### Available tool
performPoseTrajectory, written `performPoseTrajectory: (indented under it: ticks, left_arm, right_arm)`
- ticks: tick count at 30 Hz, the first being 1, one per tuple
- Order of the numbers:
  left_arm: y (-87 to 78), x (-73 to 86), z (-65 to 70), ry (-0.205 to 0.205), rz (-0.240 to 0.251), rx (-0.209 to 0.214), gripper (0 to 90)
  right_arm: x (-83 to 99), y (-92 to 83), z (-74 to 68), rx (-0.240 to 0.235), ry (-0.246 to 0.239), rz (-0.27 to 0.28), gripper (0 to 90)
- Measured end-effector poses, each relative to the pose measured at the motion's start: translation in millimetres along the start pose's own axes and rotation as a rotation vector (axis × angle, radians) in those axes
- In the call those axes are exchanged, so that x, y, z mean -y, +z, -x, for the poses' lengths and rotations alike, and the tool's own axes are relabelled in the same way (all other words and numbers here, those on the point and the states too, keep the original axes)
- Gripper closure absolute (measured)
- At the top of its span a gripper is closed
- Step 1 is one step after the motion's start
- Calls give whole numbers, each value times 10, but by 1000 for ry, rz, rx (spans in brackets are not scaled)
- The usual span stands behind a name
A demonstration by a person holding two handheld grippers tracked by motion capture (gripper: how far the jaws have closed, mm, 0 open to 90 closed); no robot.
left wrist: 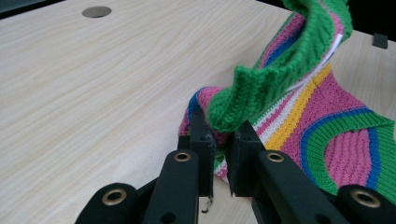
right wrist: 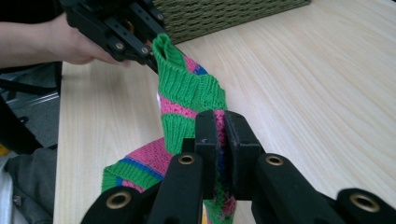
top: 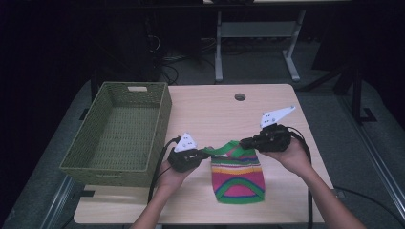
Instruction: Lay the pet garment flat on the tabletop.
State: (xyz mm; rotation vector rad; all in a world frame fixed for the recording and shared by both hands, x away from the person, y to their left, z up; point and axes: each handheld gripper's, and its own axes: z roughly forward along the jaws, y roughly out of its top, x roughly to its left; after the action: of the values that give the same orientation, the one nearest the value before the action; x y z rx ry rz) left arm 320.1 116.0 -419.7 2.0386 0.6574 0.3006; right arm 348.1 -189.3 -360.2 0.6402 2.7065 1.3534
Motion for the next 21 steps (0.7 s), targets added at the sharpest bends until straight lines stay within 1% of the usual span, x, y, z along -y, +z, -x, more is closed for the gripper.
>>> performPoseTrajectory:
  ticks: [1, 2, 4, 5, 7, 9, 10, 11, 12, 13, 16, 19, 21]
  left_arm:
    - [-8, -27, -4, 4, -5, -1, 824]
    - [-18, -81, -10, 17, -12, -4, 824]
    - [-23, -152, -15, 13, -28, -4, 825]
    - [-22, -182, -22, 9, -34, 0, 825]
    - [-23, -202, -29, 10, -38, -1, 824]
    - [-14, -282, -64, 1, -64, 1, 824]
    - [-5, -296, -68, 4, -73, -3, 824]
    - [10, -309, -81, 14, -98, -5, 823]
    - [32, -316, -84, 10, -106, -10, 823]
    - [50, -318, -91, 16, -117, -15, 822]
    - [112, -319, -119, 7, -136, -23, 819]
    - [148, -316, -137, -15, -142, -19, 816]
    - [188, -327, -155, -21, -150, -26, 816]
  right_arm:
    - [7, -8, 4, 8, 5, 4, 840]
    - [19, -21, 16, 20, 13, 9, 839]
    - [24, -33, 25, 32, 17, 13, 839]
    - [25, -44, 31, 47, 18, 19, 839]
    - [26, -58, 43, 56, 27, 31, 839]
    - [27, -65, 61, 75, 31, 41, 839]
    - [25, -63, 80, 80, 33, 38, 839]
    - [25, -55, 89, 89, 37, 36, 839]
    - [26, -46, 103, 109, 34, 31, 839]
    - [30, -34, 123, 112, 38, 25, 838]
    - [49, -1, 173, 118, 48, 15, 837]
    - [59, 8, 201, 115, 51, 13, 836]
    - [76, -1, 246, 119, 61, 23, 836]
